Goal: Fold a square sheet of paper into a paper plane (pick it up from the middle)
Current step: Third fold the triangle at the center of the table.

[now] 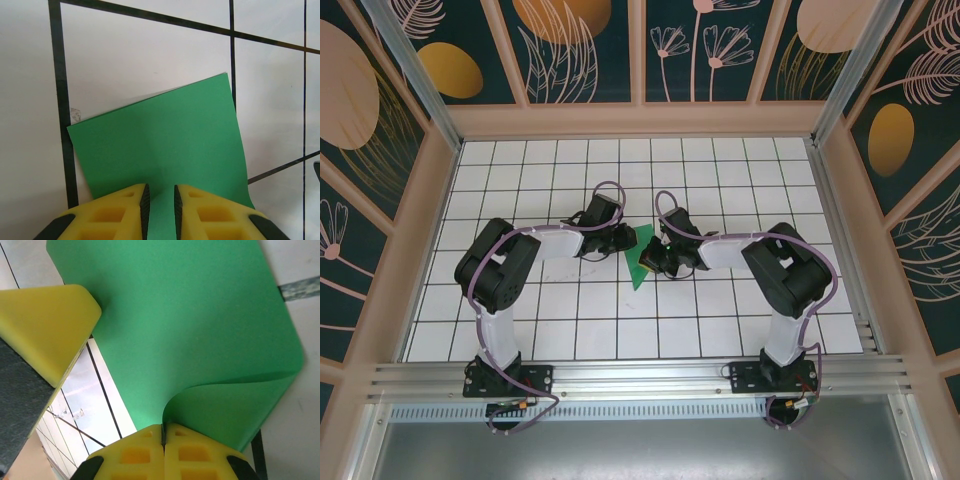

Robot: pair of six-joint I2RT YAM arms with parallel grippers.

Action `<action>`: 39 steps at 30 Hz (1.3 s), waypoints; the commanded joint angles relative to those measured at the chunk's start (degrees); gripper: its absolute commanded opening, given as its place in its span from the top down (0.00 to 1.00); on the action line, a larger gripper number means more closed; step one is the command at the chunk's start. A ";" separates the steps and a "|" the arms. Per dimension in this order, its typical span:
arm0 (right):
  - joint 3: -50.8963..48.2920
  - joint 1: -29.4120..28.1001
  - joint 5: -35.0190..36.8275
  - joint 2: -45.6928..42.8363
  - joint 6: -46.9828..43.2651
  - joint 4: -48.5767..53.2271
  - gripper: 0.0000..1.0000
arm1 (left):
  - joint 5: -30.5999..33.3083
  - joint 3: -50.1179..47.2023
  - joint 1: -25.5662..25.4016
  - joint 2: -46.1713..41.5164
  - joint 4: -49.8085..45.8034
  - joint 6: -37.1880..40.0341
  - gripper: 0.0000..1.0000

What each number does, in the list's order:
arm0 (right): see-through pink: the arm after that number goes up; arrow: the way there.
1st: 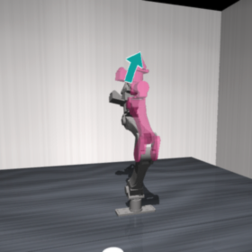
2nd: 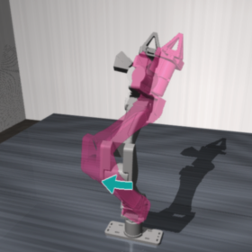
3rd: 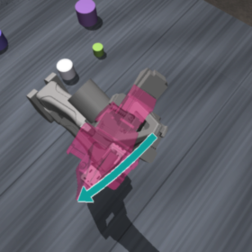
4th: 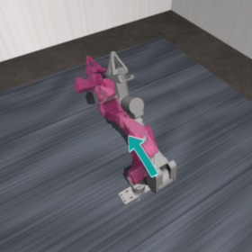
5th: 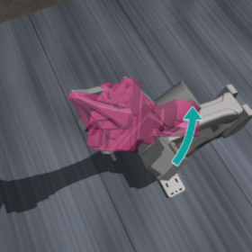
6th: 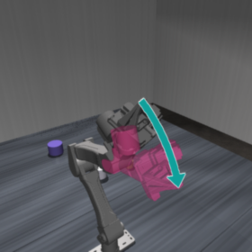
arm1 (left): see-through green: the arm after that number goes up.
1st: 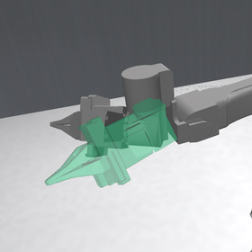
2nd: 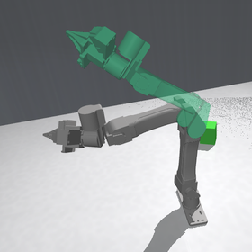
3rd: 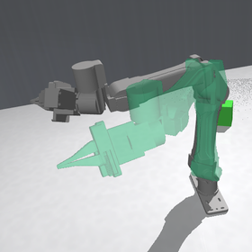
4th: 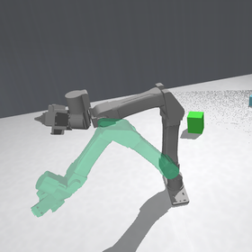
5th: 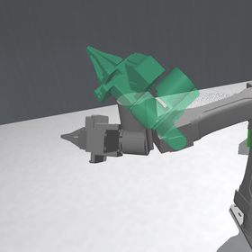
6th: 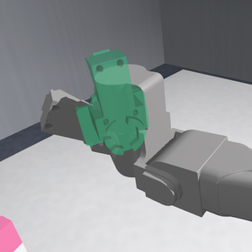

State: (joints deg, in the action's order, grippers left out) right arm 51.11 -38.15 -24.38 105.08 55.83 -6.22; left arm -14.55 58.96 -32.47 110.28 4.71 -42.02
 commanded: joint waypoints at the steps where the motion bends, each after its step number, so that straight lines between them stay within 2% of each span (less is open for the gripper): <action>1: 1.56 -0.43 -0.35 1.16 -1.15 -0.48 0.94 | -0.91 0.21 0.35 1.12 -1.06 0.15 0.76; 13: 1.98 -0.43 0.99 1.67 -1.69 1.97 0.94 | -1.12 0.19 0.33 1.12 -1.02 0.16 0.76; 22: 0.62 -0.60 2.32 -1.33 -2.48 4.68 0.94 | -1.10 0.09 0.33 1.25 -0.93 0.17 0.76; 39: 0.58 -0.78 1.99 -0.53 -2.48 4.14 0.94 | -1.36 -0.25 0.32 1.08 -0.49 -0.07 0.76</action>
State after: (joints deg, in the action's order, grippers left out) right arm 51.70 -38.37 -23.42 104.95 54.30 -3.99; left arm -14.98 58.96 -32.36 110.32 4.73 -42.02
